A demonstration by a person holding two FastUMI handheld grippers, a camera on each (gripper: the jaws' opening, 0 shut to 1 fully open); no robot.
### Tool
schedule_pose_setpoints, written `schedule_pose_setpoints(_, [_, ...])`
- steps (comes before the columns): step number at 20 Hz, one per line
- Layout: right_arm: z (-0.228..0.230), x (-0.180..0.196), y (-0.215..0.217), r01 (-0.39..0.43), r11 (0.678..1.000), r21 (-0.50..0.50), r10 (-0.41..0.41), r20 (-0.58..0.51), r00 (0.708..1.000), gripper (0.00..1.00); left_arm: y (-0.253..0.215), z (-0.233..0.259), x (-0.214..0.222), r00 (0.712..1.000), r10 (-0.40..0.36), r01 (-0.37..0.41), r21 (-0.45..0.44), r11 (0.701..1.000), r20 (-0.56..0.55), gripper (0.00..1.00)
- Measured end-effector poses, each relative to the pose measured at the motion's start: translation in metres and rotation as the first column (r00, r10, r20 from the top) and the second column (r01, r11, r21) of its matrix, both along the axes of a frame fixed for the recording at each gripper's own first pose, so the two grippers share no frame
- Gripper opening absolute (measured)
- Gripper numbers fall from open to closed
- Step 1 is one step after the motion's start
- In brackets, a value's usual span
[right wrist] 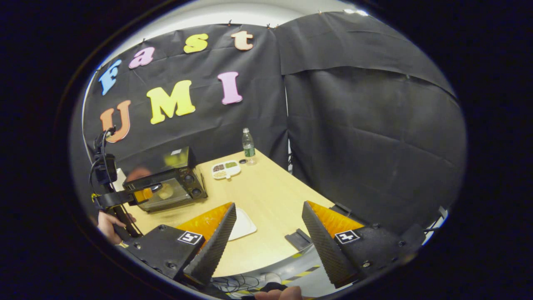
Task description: Open the electric oven with the left hand, put the food in, and close the electric oven.
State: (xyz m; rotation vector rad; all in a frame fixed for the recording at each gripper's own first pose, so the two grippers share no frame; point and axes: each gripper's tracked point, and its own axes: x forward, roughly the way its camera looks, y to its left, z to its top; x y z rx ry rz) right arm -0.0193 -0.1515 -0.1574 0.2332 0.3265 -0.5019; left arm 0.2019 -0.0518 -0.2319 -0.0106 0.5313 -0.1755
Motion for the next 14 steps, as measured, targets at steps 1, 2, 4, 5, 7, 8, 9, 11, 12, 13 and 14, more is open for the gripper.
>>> schedule_pose_setpoints(1, [0.005, 0.001, 0.0, -0.001, 1.0, -0.003, 0.001, 0.012, 1.0, 0.97, -0.002, 0.009, 0.001, 1.0, -0.007, 0.007, -0.003, 1.0, 0.018, 0.94])
schedule_pose_setpoints(2, [0.009, 0.003, 0.0, -0.005, 1.0, -0.008, 0.005, 0.023, 1.0, 0.97, -0.002, 0.018, -0.001, 0.999, -0.013, 0.013, -0.004, 1.0, 0.038, 0.93])
schedule_pose_setpoints(4, [0.018, 0.01, 0.002, -0.021, 1.0, -0.018, 0.022, 0.043, 0.999, 0.97, 0.0, 0.038, -0.002, 0.996, -0.019, 0.02, -0.007, 1.0, 0.087, 0.93])
schedule_pose_setpoints(5, [0.024, 0.016, 0.004, -0.035, 0.999, -0.023, 0.036, 0.056, 0.998, 0.97, 0.001, 0.05, -0.003, 0.993, -0.024, 0.025, -0.008, 1.0, 0.116, 0.93])
schedule_pose_setpoints(7, [0.039, 0.027, 0.01, -0.071, 0.996, -0.054, 0.076, 0.084, 0.994, 0.97, 0.008, 0.077, -0.007, 0.985, -0.025, 0.026, 0.0, 1.0, 0.172, 0.93])
schedule_pose_setpoints(8, [0.048, 0.033, 0.013, -0.091, 0.993, -0.072, 0.098, 0.1, 0.99, 0.97, 0.015, 0.089, -0.007, 0.979, -0.02, 0.019, 0.007, 1.0, 0.204, 0.93])
schedule_pose_setpoints(9, [0.057, 0.041, 0.018, -0.114, 0.99, -0.085, 0.124, 0.117, 0.985, 0.97, 0.021, 0.104, -0.011, 0.973, -0.014, 0.011, 0.011, 1.0, 0.232, 0.93])
schedule_pose_setpoints(11, [0.077, 0.058, 0.03, -0.162, 0.979, -0.121, 0.18, 0.152, 0.972, 0.97, 0.031, 0.137, -0.02, 0.957, 0.001, -0.004, 0.01, 1.0, 0.29, 0.93])
schedule_pose_setpoints(12, [0.088, 0.066, 0.036, -0.185, 0.972, -0.143, 0.208, 0.17, 0.963, 0.97, 0.037, 0.154, -0.025, 0.949, 0.009, -0.013, 0.008, 1.0, 0.316, 0.93])
schedule_pose_setpoints(13, [0.098, 0.075, 0.045, -0.211, 0.964, -0.163, 0.24, 0.186, 0.953, 0.97, 0.042, 0.169, -0.031, 0.941, 0.02, -0.025, 0.008, 1.0, 0.338, 0.93])
schedule_pose_setpoints(14, [0.109, 0.082, 0.054, -0.241, 0.954, -0.177, 0.275, 0.201, 0.94, 0.97, 0.049, 0.182, -0.035, 0.934, 0.034, -0.039, 0.008, 0.999, 0.357, 0.93])
